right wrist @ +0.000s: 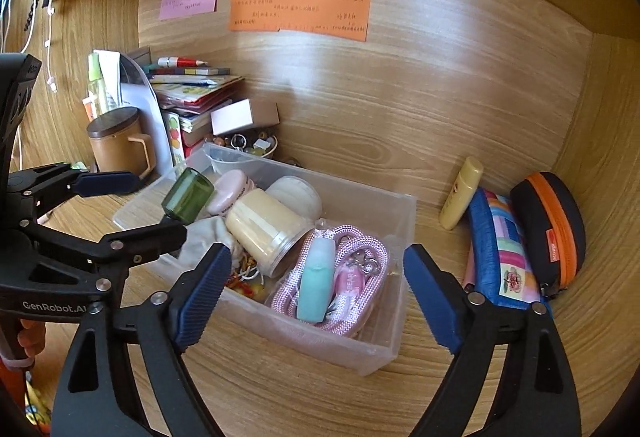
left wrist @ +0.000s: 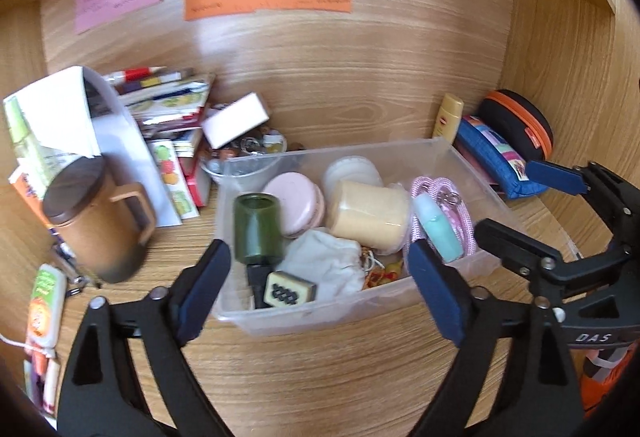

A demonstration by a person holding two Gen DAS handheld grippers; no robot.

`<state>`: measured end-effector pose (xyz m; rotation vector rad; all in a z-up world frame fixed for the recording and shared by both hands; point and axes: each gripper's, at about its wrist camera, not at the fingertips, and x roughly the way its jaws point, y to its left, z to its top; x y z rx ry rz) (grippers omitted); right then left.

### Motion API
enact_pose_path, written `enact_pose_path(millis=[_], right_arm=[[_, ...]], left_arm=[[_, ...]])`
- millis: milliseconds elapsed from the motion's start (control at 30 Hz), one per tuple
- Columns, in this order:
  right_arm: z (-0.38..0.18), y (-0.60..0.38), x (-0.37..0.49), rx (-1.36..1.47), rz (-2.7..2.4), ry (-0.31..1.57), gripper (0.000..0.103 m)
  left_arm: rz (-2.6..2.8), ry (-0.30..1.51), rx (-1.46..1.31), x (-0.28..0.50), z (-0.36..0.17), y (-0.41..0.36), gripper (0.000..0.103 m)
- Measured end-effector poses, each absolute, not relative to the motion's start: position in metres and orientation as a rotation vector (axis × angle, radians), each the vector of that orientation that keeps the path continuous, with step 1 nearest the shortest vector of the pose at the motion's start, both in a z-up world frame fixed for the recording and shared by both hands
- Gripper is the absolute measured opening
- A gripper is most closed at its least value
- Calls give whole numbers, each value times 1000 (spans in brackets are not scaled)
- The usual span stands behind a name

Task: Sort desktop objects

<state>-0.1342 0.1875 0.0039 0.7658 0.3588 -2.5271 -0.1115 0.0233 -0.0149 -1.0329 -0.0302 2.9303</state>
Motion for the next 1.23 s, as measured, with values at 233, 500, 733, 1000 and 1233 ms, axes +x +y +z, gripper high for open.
enact_pose_path(millis=[233, 500, 733, 1000, 1233], right_arm=[[16, 198, -120, 760, -2542, 283, 102], [21, 208, -104, 776, -2563, 211, 102], [23, 219, -81, 731, -2631, 186, 102], [23, 226, -69, 732, -2663, 195, 103], [19, 224, -72, 753, -2664, 218, 103]], left_arm=[[3003, 14, -979, -86, -5, 25, 98], [3077, 14, -883, -58, 7, 26, 98], [3106, -43, -855, -46, 7, 22, 101], [3054, -45, -851, -44, 3, 25, 101], [3055, -40, -834, -45, 1, 28, 101]])
